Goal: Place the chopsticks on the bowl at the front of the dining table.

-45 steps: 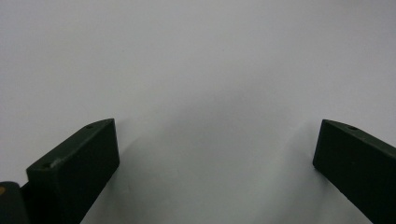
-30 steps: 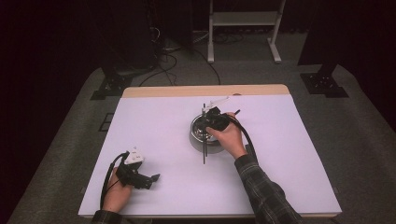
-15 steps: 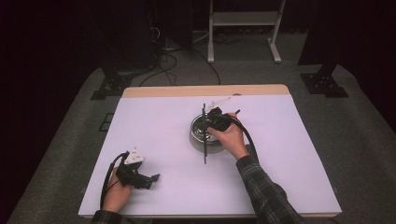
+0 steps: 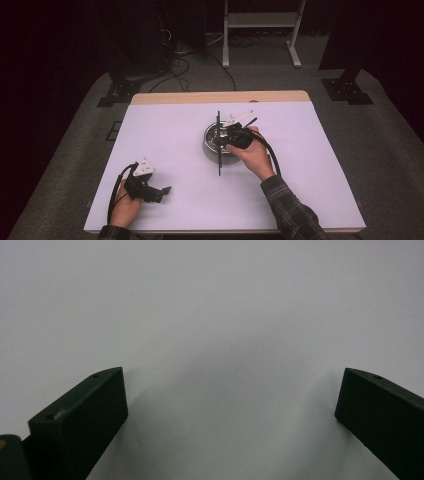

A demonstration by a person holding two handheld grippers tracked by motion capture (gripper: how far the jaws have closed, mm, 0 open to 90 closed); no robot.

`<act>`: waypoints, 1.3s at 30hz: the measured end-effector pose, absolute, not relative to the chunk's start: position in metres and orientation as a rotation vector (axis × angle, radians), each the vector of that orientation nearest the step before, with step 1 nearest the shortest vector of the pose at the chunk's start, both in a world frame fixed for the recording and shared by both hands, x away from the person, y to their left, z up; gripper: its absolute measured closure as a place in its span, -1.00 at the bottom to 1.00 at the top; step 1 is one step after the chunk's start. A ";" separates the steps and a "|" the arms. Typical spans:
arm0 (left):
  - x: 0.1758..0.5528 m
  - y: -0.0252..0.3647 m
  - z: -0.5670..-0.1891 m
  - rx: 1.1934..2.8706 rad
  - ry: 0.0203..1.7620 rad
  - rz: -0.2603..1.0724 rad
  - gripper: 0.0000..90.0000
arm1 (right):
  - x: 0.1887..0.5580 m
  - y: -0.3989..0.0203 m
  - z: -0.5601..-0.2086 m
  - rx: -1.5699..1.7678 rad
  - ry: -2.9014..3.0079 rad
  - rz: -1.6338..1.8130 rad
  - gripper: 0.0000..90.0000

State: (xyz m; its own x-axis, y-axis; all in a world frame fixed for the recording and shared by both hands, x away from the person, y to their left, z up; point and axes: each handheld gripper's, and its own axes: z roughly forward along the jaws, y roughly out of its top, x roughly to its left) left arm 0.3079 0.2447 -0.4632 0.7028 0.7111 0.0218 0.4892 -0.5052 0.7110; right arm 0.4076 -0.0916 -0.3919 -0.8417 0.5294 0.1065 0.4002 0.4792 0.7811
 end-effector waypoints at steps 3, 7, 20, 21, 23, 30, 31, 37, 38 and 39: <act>0.308 0.244 -0.463 2.204 0.913 0.409 -1.00 | 0.398 -0.095 -0.392 0.796 2.574 1.301 0.98; 0.308 0.244 -0.463 2.205 0.912 0.409 -1.00 | 0.384 -0.101 -0.393 0.770 2.585 1.307 0.98; 0.308 0.244 -0.463 2.202 0.913 0.408 -1.00 | 0.345 -0.110 -0.400 0.697 2.613 1.343 0.98; 0.308 0.244 -0.463 2.202 0.914 0.408 -1.00 | 0.339 -0.110 -0.402 0.687 2.622 1.343 0.98; 0.308 0.244 -0.463 2.202 0.913 0.408 -1.00 | 0.332 -0.110 -0.404 0.670 2.633 1.351 0.98; 0.308 0.244 -0.463 2.204 0.913 0.408 -1.00 | 0.311 -0.107 -0.415 0.624 2.692 1.333 0.98; 0.308 0.244 -0.463 2.204 0.913 0.408 -1.00 | 0.310 -0.106 -0.417 0.617 2.698 1.324 0.98; 0.308 0.244 -0.463 2.205 0.912 0.408 -1.00 | 0.312 -0.103 -0.425 0.623 2.716 1.299 0.98; 0.308 0.244 -0.463 2.204 0.913 0.408 -1.00 | 0.313 -0.103 -0.425 0.630 2.714 1.298 0.97; 0.308 0.244 -0.463 2.205 0.912 0.408 -1.00 | 0.314 -0.103 -0.425 0.634 2.710 1.300 0.97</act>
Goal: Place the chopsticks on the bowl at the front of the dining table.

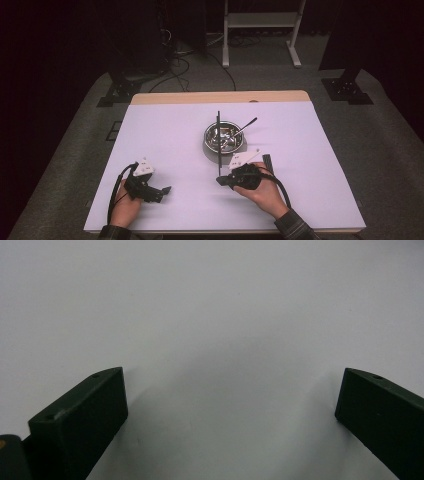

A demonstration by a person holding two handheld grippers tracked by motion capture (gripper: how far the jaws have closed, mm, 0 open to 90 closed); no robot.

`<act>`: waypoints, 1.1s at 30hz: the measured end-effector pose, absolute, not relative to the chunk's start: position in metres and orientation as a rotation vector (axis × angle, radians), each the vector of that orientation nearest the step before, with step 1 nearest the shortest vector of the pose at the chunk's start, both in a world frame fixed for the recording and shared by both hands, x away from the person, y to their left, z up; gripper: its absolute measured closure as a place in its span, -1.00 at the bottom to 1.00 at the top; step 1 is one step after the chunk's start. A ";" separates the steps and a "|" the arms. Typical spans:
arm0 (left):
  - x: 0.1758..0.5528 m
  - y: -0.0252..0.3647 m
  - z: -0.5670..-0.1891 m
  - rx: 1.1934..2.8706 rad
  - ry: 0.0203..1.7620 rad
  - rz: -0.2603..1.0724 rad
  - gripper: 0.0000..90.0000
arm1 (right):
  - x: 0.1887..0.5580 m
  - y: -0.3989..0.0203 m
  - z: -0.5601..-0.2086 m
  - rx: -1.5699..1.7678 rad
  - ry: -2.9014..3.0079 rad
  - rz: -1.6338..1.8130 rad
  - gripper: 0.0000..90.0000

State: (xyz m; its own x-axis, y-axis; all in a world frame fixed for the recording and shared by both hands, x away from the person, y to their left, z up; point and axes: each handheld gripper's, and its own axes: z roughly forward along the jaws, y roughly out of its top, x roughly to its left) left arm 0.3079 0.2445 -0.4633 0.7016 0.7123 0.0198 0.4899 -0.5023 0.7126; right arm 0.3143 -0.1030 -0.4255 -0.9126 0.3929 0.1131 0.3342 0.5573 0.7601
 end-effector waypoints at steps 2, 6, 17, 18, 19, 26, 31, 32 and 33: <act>0.308 0.244 -0.463 2.204 0.912 0.408 -1.00 | 0.317 -0.103 -0.426 0.642 2.706 1.296 0.98; 0.308 0.244 -0.463 2.204 0.912 0.408 -1.00 | 0.321 -0.104 -0.426 0.653 2.697 1.292 0.98; 0.308 0.244 -0.463 2.204 0.913 0.408 -1.00 | 0.331 -0.105 -0.426 0.678 2.678 1.299 0.98; 0.308 0.244 -0.463 2.204 0.912 0.408 -1.00 | 0.331 -0.105 -0.426 0.683 2.677 1.295 0.98; 0.308 0.244 -0.463 2.204 0.913 0.408 -1.00 | 0.332 -0.105 -0.426 0.689 2.677 1.291 0.98; 0.308 0.245 -0.463 2.205 0.912 0.408 -1.00 | 0.337 -0.104 -0.426 0.693 2.670 1.286 0.98; 0.308 0.244 -0.463 2.204 0.912 0.407 -1.00 | 0.339 -0.103 -0.424 0.697 2.668 1.288 0.98; 0.308 0.245 -0.463 2.205 0.912 0.408 -1.00 | 0.339 -0.103 -0.424 0.698 2.666 1.287 0.98; 0.308 0.244 -0.463 2.204 0.912 0.407 -1.00 | 0.339 -0.103 -0.424 0.697 2.667 1.288 0.98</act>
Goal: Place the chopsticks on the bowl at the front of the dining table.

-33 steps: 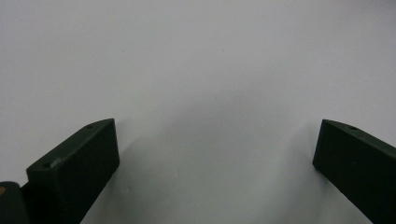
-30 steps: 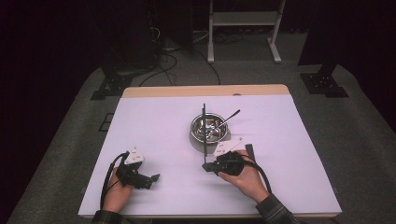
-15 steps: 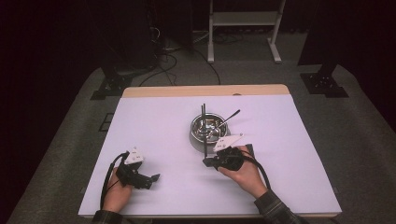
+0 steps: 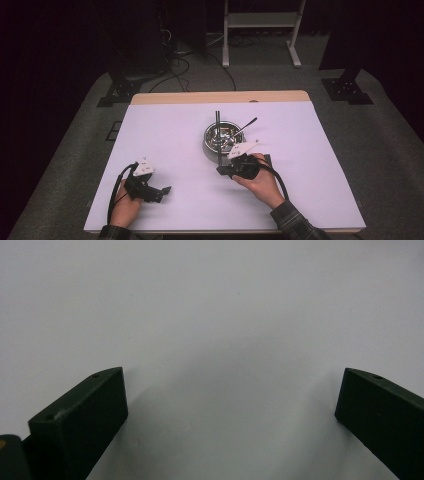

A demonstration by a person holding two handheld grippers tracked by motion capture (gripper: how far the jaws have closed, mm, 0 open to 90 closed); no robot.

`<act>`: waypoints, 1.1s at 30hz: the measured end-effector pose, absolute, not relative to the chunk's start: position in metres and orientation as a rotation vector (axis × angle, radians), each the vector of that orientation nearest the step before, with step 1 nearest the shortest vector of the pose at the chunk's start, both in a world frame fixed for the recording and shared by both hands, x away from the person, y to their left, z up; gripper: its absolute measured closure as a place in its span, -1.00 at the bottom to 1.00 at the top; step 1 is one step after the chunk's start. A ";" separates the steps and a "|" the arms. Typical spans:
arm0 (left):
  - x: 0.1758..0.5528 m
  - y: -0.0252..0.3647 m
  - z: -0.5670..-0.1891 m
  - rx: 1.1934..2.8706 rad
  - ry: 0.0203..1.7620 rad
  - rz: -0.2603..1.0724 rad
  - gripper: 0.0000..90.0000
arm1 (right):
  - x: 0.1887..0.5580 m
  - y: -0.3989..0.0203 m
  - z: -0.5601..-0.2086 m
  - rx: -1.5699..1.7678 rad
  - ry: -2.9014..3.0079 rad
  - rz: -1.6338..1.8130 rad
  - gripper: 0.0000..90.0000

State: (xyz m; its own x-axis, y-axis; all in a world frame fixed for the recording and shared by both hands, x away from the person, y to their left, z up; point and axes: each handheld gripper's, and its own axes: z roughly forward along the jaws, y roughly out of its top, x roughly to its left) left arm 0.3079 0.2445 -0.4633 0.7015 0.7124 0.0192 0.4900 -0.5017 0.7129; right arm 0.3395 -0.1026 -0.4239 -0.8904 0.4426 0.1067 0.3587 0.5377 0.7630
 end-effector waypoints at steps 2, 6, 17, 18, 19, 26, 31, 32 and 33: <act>0.308 0.244 -0.463 2.204 0.913 0.408 -1.00 | 0.339 -0.103 -0.424 0.695 2.666 1.290 0.97; 0.308 0.245 -0.463 2.204 0.912 0.408 -1.00 | 0.336 -0.104 -0.422 0.682 2.667 1.313 0.90; 0.308 0.244 -0.463 2.204 0.913 0.408 -1.00 | 0.332 -0.130 -0.415 0.739 2.627 1.353 0.46; 0.308 0.244 -0.463 2.204 0.913 0.408 -1.00 | 0.332 -0.132 -0.414 0.747 2.621 1.354 0.39; 0.308 0.244 -0.463 2.204 0.913 0.408 -1.00 | 0.332 -0.136 -0.414 0.758 2.611 1.350 0.32; 0.308 0.244 -0.463 2.204 0.912 0.409 -1.00 | 0.332 -0.151 -0.413 0.816 2.577 1.349 0.02; 0.308 0.244 -0.463 2.205 0.912 0.408 -1.00 | 0.331 -0.161 -0.414 0.833 2.565 1.320 -0.10; 0.308 0.244 -0.463 2.204 0.913 0.408 -1.00 | 0.330 -0.162 -0.414 0.835 2.565 1.316 -0.11; 0.308 0.245 -0.463 2.205 0.912 0.408 -1.00 | 0.330 -0.164 -0.414 0.839 2.564 1.313 -0.12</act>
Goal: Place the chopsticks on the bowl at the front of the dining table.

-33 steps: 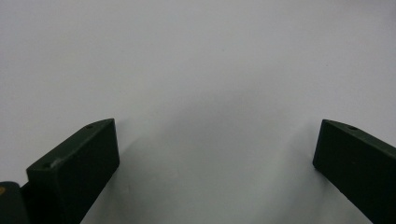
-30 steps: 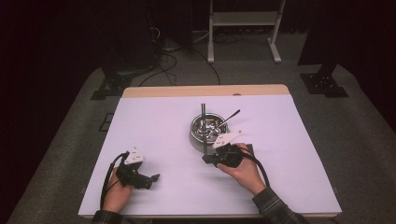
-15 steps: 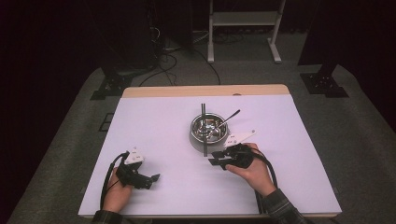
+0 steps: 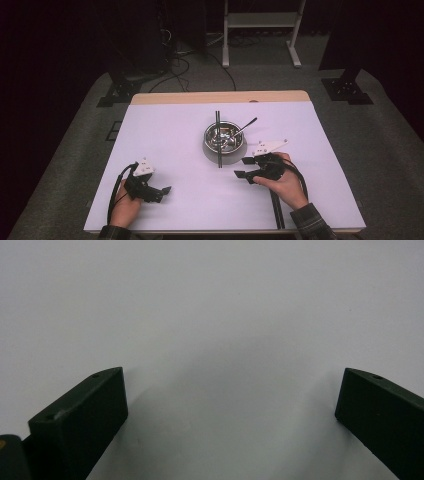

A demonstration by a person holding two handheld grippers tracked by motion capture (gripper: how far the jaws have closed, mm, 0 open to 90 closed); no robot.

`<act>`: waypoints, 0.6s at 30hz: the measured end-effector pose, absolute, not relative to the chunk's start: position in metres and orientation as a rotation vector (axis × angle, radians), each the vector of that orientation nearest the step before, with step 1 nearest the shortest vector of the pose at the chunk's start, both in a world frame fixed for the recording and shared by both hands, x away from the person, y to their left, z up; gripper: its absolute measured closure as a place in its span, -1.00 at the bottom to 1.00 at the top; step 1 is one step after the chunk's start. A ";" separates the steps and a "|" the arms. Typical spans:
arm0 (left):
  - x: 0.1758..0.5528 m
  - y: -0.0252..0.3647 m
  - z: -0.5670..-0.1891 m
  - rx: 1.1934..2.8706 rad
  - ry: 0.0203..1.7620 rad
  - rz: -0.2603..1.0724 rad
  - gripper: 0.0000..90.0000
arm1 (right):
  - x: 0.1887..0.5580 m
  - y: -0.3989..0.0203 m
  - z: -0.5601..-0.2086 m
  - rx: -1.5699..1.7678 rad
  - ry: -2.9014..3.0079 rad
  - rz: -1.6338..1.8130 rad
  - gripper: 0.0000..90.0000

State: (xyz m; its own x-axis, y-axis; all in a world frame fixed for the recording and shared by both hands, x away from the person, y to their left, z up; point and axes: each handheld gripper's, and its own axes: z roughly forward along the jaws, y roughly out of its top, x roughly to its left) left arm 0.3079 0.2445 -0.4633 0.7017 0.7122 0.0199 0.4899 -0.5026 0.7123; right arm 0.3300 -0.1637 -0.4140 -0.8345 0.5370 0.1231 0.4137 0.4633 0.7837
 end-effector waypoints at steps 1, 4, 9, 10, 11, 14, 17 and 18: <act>0.308 0.245 -0.463 2.205 0.912 0.408 -1.00 | 0.330 -0.165 -0.414 0.837 2.561 1.311 -0.13; 0.308 0.244 -0.463 2.203 0.914 0.405 -1.00 | 0.328 -0.169 -0.414 0.840 2.556 1.303 -0.15; 0.308 0.244 -0.463 2.203 0.914 0.405 -1.00 | 0.325 -0.178 -0.415 0.862 2.548 1.283 -0.17; 0.308 0.244 -0.463 2.203 0.915 0.405 -1.00 | 0.324 -0.180 -0.415 0.867 2.546 1.280 -0.17; 0.308 0.244 -0.463 2.203 0.915 0.405 -1.00 | 0.324 -0.182 -0.416 0.868 2.542 1.278 -0.17; 0.308 0.244 -0.463 2.202 0.915 0.405 -1.00 | 0.322 -0.188 -0.416 0.884 2.534 1.269 -0.17; 0.308 0.244 -0.463 2.202 0.915 0.405 -1.00 | 0.321 -0.194 -0.416 0.896 2.527 1.267 -0.16; 0.308 0.244 -0.463 2.203 0.915 0.405 -1.00 | 0.320 -0.195 -0.417 0.900 2.521 1.267 -0.16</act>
